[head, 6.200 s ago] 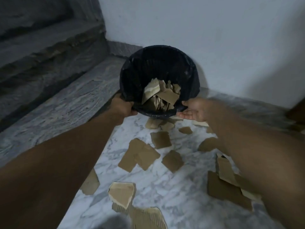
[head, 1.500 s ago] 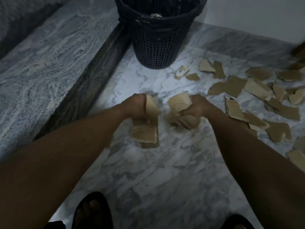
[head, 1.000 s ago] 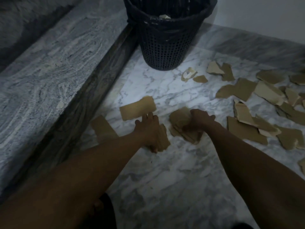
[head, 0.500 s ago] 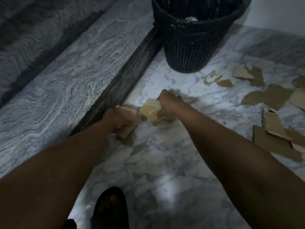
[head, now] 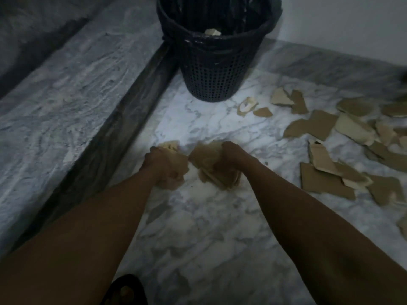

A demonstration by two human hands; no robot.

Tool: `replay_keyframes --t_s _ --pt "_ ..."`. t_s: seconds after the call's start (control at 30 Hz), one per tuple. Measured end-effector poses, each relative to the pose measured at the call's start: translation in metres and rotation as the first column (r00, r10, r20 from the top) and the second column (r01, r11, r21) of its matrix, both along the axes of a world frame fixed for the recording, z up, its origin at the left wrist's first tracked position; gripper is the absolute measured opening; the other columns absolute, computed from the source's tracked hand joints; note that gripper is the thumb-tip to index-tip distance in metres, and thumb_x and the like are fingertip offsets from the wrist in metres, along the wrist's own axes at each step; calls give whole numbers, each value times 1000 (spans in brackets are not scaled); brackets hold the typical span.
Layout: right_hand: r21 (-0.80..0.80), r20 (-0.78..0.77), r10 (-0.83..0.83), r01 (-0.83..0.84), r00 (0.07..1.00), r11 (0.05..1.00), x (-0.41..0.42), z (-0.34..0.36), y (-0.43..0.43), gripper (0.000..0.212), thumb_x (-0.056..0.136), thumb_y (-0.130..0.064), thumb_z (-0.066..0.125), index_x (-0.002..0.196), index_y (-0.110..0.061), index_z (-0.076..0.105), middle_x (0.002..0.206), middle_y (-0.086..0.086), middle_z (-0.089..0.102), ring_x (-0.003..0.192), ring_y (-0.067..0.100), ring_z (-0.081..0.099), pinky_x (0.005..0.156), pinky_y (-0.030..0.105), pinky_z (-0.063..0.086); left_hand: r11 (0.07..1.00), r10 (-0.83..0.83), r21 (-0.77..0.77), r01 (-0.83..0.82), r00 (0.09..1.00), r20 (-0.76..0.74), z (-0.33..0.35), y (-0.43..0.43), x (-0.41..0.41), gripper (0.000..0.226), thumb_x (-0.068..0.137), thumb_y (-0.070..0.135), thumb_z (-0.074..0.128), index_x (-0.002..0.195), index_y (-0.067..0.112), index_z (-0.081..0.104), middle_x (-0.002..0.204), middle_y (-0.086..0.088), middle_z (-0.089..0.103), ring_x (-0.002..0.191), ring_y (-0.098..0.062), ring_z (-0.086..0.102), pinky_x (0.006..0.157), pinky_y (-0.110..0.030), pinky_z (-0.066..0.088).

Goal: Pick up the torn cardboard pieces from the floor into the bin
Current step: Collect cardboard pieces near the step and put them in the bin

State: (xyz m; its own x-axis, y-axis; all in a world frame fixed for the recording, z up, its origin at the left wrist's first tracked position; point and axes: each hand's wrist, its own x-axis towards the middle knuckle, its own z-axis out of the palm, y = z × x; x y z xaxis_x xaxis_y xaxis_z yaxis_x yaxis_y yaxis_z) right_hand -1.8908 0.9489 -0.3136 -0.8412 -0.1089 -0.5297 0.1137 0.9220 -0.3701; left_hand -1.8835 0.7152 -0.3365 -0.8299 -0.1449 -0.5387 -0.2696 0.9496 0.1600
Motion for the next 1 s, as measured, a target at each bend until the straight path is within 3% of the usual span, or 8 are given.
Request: replay_keyframes --t_s 0.13,0.33,0.47,0.57,0.77,0.87,0.93,1.0 --pt "-95 -102 -294 285 950 954 6 22 99 52 86 -33 75 115 9 66 115 30 65 109 41 63 87 41 48 980 147 149 -133 985 -91 20 61 -10 109 39 74 71 129 17 51 127 -7 53 112 -30 58 92 -47 53" --pt "-81 -96 -778 774 621 628 39 29 227 109 65 -76 71 140 1 50 141 24 51 125 41 53 103 50 46 923 50 384 -19 996 -69 5 126 -3 86 34 60 72 114 27 68 112 2 68 99 -18 67 85 -40 59" --pt "-7 -52 -679 680 732 734 58 24 192 79 86 -53 68 143 -3 46 137 22 55 123 39 54 101 41 44 892 43 451 -13 997 -57 -7 132 0 68 39 44 72 101 17 71 101 1 72 93 -18 70 81 -40 60" --pt "-35 -79 -554 553 829 832 48 25 134 54 88 -48 67 125 -9 61 110 12 64 97 29 62 79 31 42 917 32 399 1 996 -77 -6 121 -3 77 35 55 79 100 15 68 100 -4 73 87 -20 69 76 -33 59" --pt "-60 -116 -285 279 952 958 35 22 33 45 84 -45 62 118 -15 56 114 9 64 108 32 63 97 51 48 946 -11 323 22 999 -35 42 73 -8 57 52 57 79 91 17 72 88 -5 72 89 -25 69 69 -30 54" --pt "-215 -72 -287 266 955 940 14 27 39 66 77 -53 66 128 -11 58 121 9 63 112 29 62 95 38 50 943 -4 332 -26 996 89 65 65 -14 14 83 7 75 86 11 62 76 -10 57 75 -30 60 55 -30 49" --pt "-331 -12 -421 394 907 857 3 36 67 77 70 -55 74 130 -9 60 124 7 65 115 25 62 94 31 49 938 -14 345 -21 995 99 76 70 -20 34 76 16 84 100 8 62 89 -13 60 72 -28 59 52 -32 53" --pt "-436 80 -581 552 810 710 2 42 102 68 71 -38 87 125 -5 62 119 6 66 108 24 63 90 31 53 936 -158 332 118 983 96 83 85 -25 73 51 49 93 107 10 67 105 -8 66 85 -24 66 69 -37 60"
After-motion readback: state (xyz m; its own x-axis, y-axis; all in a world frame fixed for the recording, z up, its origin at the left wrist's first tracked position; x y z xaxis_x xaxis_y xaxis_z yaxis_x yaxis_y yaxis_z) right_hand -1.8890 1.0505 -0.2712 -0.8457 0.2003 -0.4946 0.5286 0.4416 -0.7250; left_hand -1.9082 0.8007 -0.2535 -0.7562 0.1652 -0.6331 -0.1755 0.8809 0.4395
